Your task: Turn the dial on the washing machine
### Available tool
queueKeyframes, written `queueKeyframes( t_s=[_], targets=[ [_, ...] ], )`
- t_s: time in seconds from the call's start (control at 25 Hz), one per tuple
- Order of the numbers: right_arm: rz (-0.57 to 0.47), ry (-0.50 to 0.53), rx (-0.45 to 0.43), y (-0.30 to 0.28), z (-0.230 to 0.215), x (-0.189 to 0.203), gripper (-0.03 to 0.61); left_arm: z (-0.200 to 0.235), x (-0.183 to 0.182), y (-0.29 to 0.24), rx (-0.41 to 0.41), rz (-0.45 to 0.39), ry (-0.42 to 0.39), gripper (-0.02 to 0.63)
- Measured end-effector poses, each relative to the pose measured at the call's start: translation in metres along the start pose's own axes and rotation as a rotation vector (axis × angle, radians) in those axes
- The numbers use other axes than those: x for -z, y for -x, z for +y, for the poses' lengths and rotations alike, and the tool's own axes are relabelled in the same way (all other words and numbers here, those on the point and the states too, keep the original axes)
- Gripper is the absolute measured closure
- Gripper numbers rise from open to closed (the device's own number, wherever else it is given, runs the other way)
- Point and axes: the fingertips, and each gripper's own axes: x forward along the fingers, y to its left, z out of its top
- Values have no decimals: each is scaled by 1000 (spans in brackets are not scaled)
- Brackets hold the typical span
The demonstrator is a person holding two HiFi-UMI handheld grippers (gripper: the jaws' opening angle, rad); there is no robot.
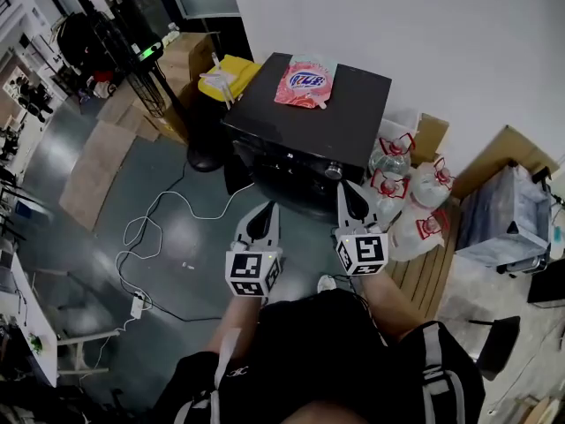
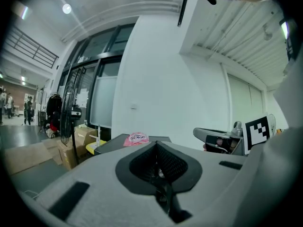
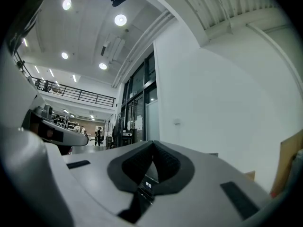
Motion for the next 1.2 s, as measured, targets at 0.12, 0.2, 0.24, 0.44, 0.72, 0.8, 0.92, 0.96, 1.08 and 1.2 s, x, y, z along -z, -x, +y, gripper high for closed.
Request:
queueKeyframes(
  t_s=[0.12, 0.2, 0.24, 0.44, 0.72, 0.8, 0.92, 0.96, 1.08, 1.2],
  targets=[
    [16, -5, -9, -18, -7, 5, 569, 7, 1, -15, -3, 10, 5, 611],
    [32, -4, -8, -28, -9, 11, 569, 15, 3, -25, -6, 24, 9, 611],
    [41, 3, -5, -32, -11, 15, 569, 19, 4, -30, -7, 29, 11, 611],
    [109, 41, 49, -51, -21, 47, 569, 34, 10, -51, 16, 59, 9, 611],
    [249, 10, 118, -82, -32, 113, 392, 57, 22, -73, 35, 102, 20, 611],
    [307, -5, 161, -89, -38, 137, 374, 64, 27, -76, 31, 117, 25, 611],
    [387, -65, 245, -97, -49, 174, 365, 74, 34, -76, 17, 134, 32, 611],
    [411, -91, 274, -100, -52, 186, 365, 79, 38, -76, 11, 142, 34, 611],
    [474, -167, 353, -107, -62, 218, 360, 90, 47, -73, -10, 168, 42, 611],
    [504, -233, 434, -113, -73, 241, 349, 99, 53, -70, -31, 183, 46, 611]
  ],
)
